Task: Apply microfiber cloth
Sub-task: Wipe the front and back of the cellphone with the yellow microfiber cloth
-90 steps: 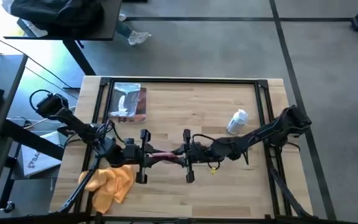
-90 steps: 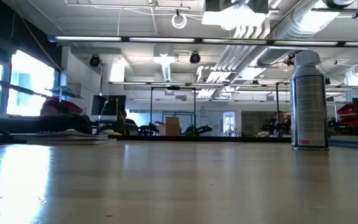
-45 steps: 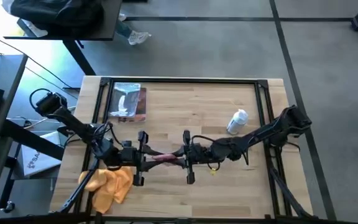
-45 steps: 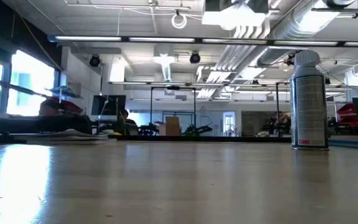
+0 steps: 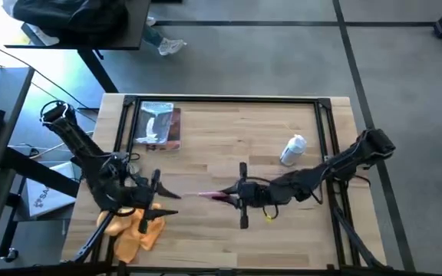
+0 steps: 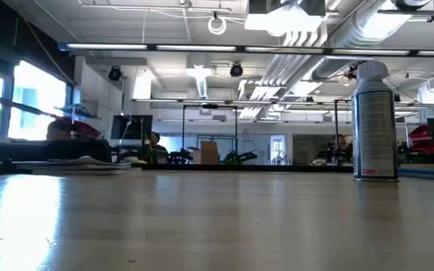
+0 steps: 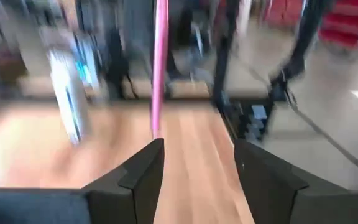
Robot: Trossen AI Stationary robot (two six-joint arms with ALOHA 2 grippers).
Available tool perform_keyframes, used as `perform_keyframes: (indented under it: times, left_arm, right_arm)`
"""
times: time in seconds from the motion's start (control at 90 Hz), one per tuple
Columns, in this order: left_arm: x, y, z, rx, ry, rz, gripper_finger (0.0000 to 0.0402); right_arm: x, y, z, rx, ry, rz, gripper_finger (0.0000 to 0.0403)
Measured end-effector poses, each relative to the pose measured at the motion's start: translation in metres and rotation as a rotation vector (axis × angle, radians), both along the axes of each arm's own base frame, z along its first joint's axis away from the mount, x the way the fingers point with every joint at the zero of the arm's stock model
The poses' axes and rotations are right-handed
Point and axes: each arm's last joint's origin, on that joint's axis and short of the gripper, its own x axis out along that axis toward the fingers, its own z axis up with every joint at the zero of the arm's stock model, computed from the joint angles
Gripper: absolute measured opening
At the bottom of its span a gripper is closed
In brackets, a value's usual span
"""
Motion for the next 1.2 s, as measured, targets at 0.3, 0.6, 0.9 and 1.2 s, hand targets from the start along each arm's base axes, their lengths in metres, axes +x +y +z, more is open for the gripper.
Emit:
perform_keyframes:
  times: [0.3,0.6,0.9,1.2]
  left_arm:
    - [-0.024,-0.013,-0.053,-0.167,0.561,0.002,0.0174]
    - [-0.04,-0.033,-0.097,-0.138,1.005,0.013,0.0175]
    - [-0.045,-0.039,-0.135,0.053,1.224,0.082,0.0175]
    - [-0.038,-0.043,-0.159,0.25,1.154,0.12,0.0146]
  right_arm:
    - [0.005,0.004,-0.023,0.045,0.126,-0.025,0.0]
    - [0.01,0.003,-0.032,0.049,0.149,-0.036,0.0]
    - [0.01,0.003,-0.033,0.045,0.152,-0.035,0.0]
    - [0.008,0.003,-0.03,0.013,0.15,-0.029,0.0]
